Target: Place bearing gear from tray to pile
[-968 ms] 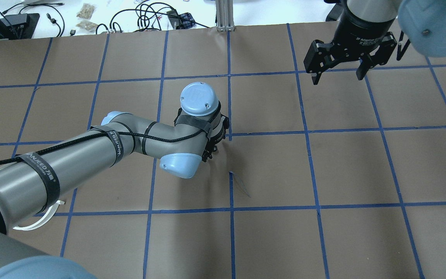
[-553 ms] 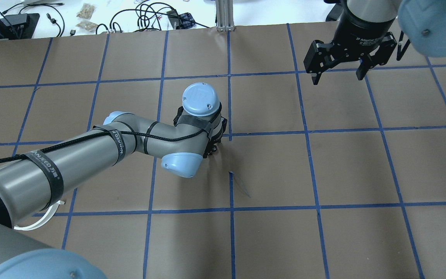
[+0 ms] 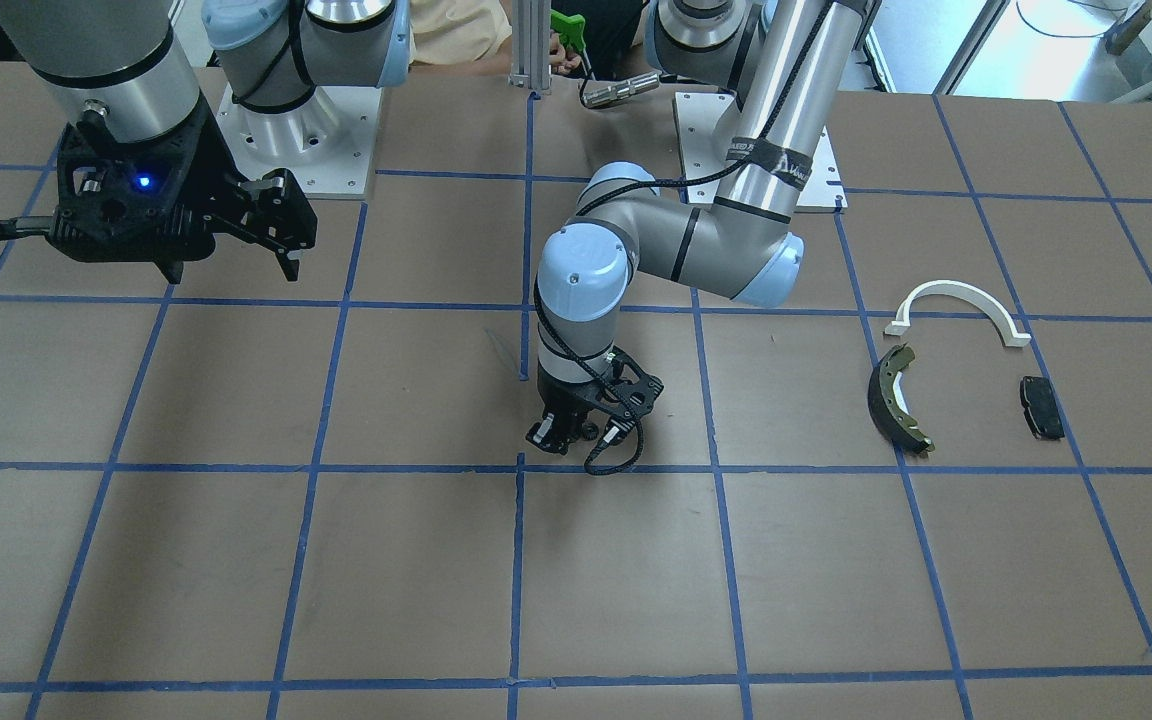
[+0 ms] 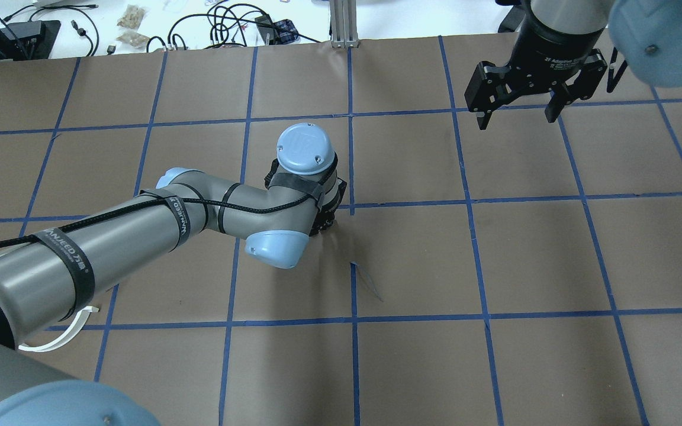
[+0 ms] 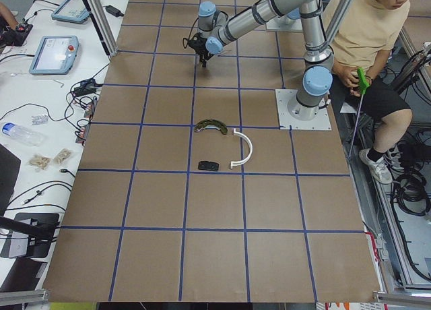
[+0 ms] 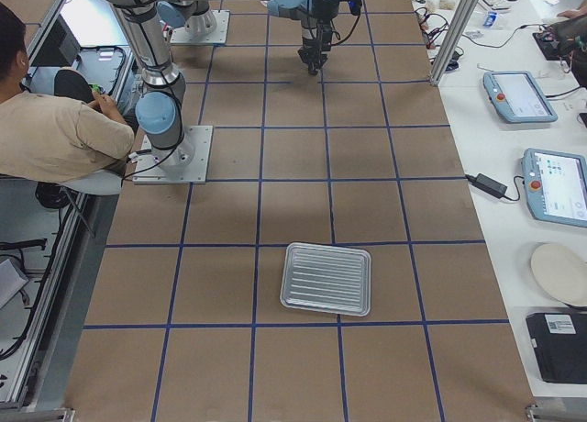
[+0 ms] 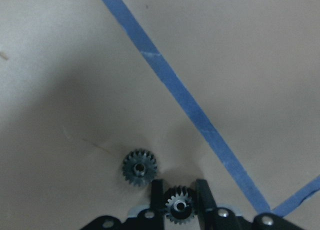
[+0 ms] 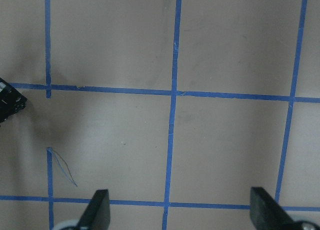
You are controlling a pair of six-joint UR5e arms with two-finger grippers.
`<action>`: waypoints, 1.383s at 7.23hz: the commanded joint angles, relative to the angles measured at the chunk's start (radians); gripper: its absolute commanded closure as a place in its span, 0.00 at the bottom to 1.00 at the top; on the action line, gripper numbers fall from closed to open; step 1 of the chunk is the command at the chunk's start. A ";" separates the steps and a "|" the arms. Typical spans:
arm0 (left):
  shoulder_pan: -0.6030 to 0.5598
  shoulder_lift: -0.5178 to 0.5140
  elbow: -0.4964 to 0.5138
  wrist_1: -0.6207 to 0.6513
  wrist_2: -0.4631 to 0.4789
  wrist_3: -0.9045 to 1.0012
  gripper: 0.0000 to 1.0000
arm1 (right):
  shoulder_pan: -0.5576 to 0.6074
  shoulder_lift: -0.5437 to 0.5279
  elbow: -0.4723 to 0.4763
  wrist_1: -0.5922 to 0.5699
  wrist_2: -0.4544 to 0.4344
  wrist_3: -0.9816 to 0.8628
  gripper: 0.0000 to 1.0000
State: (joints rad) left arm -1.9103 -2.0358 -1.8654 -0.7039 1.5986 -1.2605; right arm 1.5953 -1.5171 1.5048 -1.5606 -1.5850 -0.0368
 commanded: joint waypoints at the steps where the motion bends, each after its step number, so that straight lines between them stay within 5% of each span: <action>1: 0.054 0.043 0.117 -0.174 -0.037 0.068 1.00 | 0.000 0.000 0.000 -0.001 -0.001 0.000 0.00; 3: 0.138 0.086 0.238 -0.453 -0.074 0.294 1.00 | 0.000 0.000 0.000 0.001 -0.003 0.000 0.00; 7: 0.497 0.244 0.236 -0.736 -0.123 0.949 1.00 | 0.000 0.000 0.000 -0.001 -0.001 0.000 0.00; 9: 0.653 0.252 0.224 -0.770 0.054 1.329 1.00 | 0.000 0.000 0.000 -0.003 0.000 0.001 0.00; 10: 0.760 0.238 0.204 -0.760 0.064 1.450 1.00 | 0.000 0.000 0.000 -0.003 0.000 0.001 0.00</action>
State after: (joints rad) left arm -1.2764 -1.7896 -1.6424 -1.4620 1.6130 -0.0076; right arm 1.5952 -1.5171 1.5048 -1.5630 -1.5848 -0.0358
